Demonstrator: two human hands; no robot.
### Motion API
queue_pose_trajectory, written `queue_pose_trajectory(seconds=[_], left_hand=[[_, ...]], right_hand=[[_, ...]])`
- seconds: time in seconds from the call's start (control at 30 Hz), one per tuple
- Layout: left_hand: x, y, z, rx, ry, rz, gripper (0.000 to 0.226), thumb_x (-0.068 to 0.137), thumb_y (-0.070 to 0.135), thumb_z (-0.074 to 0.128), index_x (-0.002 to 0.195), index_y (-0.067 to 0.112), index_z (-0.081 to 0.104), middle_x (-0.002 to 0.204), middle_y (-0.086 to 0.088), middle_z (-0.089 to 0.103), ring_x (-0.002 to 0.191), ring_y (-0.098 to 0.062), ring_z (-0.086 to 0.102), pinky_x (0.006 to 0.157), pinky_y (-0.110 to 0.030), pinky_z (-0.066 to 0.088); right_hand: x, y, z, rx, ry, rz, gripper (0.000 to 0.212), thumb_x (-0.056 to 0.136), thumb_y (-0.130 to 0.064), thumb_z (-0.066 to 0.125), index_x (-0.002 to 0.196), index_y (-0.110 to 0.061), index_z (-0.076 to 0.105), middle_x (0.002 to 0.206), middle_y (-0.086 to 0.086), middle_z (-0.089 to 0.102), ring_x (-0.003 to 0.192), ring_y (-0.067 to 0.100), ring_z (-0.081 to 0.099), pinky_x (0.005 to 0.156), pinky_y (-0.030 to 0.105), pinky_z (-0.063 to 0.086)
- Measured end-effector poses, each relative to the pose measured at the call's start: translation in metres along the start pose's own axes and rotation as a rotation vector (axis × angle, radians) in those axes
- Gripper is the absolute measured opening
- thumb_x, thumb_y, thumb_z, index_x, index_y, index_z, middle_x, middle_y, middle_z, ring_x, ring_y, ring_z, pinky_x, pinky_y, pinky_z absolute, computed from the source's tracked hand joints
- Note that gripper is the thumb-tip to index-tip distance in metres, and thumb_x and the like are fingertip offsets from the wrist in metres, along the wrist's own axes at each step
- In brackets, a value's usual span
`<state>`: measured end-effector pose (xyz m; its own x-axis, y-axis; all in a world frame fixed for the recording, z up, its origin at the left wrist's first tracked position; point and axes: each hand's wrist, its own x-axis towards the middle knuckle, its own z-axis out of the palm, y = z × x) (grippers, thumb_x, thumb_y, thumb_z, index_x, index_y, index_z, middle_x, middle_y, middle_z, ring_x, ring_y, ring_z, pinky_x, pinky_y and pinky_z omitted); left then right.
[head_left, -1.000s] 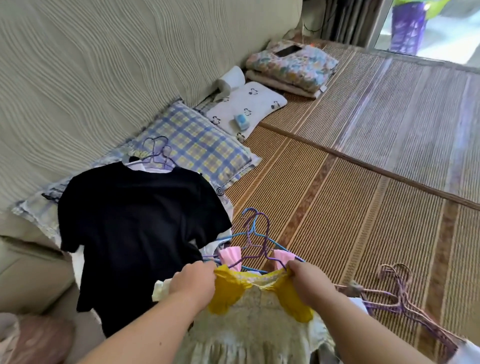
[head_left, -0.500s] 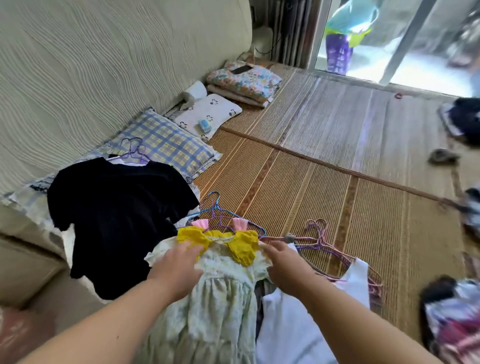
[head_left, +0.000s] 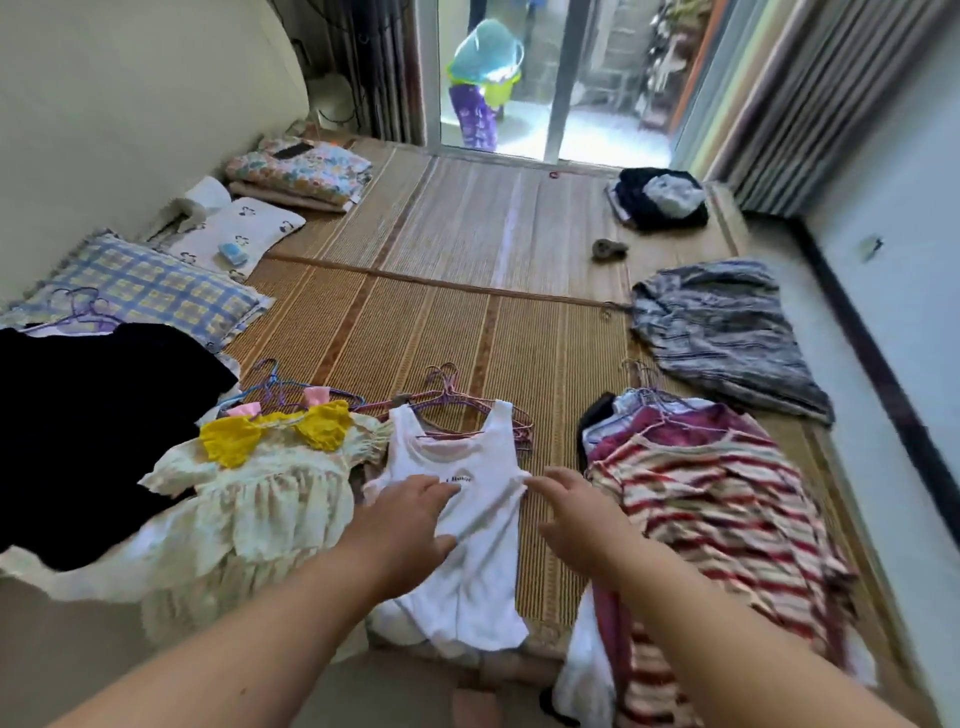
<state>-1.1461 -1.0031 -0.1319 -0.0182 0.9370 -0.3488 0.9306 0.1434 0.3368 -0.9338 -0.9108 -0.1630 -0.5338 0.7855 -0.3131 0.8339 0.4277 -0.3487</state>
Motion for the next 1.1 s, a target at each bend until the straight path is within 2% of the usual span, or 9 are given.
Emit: queue_pose_trajectory(seconds=[0.2, 0.33, 0.47, 0.6, 0.8, 0.9, 1.1], left_hand=[[0.025, 0.102, 0.033, -0.02, -0.031, 0.136, 0.06, 0.09, 0.043, 0.052, 0.145, 0.036, 0.028, 0.15, 0.007, 0.032, 0.137, -0.017, 0.029, 0.111, -0.04, 0.029], [0.055, 0.159, 0.052, -0.01, -0.069, 0.18, 0.062, 0.089, 0.045, 0.054, 0.144, 0.036, 0.028, 0.149, 0.008, 0.033, 0.137, -0.016, 0.028, 0.111, -0.039, 0.028], [0.1, 0.213, 0.067, 0.028, -0.073, 0.19, 0.062, 0.087, 0.047, 0.054, 0.143, 0.037, 0.03, 0.146, 0.008, 0.036, 0.133, -0.016, 0.035, 0.111, -0.04, 0.03], [0.157, 0.267, 0.091, -0.031, -0.088, 0.127, 0.059, 0.086, 0.047, 0.055, 0.141, 0.036, 0.034, 0.142, 0.009, 0.04, 0.128, -0.015, 0.039, 0.106, -0.037, 0.035], [0.236, 0.31, 0.123, -0.076, -0.109, 0.009, 0.059, 0.086, 0.042, 0.055, 0.141, 0.033, 0.036, 0.141, 0.005, 0.042, 0.129, -0.016, 0.04, 0.108, -0.039, 0.035], [0.279, 0.315, 0.142, -0.061, -0.134, -0.056, 0.06, 0.086, 0.043, 0.054, 0.142, 0.033, 0.035, 0.143, 0.006, 0.04, 0.131, -0.016, 0.038, 0.11, -0.037, 0.033], [0.34, 0.292, 0.188, -0.008, -0.202, -0.14, 0.06, 0.084, 0.046, 0.052, 0.141, 0.036, 0.033, 0.144, 0.01, 0.038, 0.132, -0.015, 0.036, 0.108, -0.04, 0.034]], right_hand=[[-0.07, 0.093, -0.028, 0.071, 0.069, 0.178, 0.057, 0.087, -0.029, 0.054, 0.141, -0.034, 0.037, 0.15, -0.006, 0.029, 0.133, 0.017, 0.035, 0.108, 0.032, 0.031], [-0.098, 0.158, -0.045, 0.107, 0.105, 0.272, 0.059, 0.087, -0.026, 0.054, 0.142, -0.033, 0.035, 0.15, -0.003, 0.028, 0.134, 0.019, 0.034, 0.109, 0.038, 0.032], [-0.101, 0.229, -0.061, 0.135, 0.104, 0.308, 0.058, 0.087, -0.029, 0.053, 0.142, -0.033, 0.034, 0.151, 0.001, 0.026, 0.136, 0.022, 0.031, 0.111, 0.038, 0.03], [-0.071, 0.313, -0.08, 0.128, 0.067, 0.303, 0.059, 0.087, -0.029, 0.053, 0.142, -0.032, 0.034, 0.151, 0.0, 0.027, 0.136, 0.021, 0.031, 0.11, 0.037, 0.031], [-0.009, 0.407, -0.09, 0.11, -0.007, 0.246, 0.059, 0.086, -0.033, 0.054, 0.141, -0.032, 0.035, 0.147, -0.001, 0.033, 0.133, 0.021, 0.035, 0.11, 0.035, 0.031], [0.034, 0.45, -0.081, 0.105, -0.071, 0.226, 0.064, 0.084, -0.033, 0.055, 0.143, -0.034, 0.03, 0.146, -0.004, 0.036, 0.134, 0.019, 0.034, 0.109, 0.04, 0.033], [0.112, 0.51, -0.037, 0.089, -0.166, 0.269, 0.066, 0.087, -0.036, 0.053, 0.146, -0.028, 0.026, 0.151, -0.004, 0.031, 0.137, 0.02, 0.031, 0.11, 0.039, 0.03]])
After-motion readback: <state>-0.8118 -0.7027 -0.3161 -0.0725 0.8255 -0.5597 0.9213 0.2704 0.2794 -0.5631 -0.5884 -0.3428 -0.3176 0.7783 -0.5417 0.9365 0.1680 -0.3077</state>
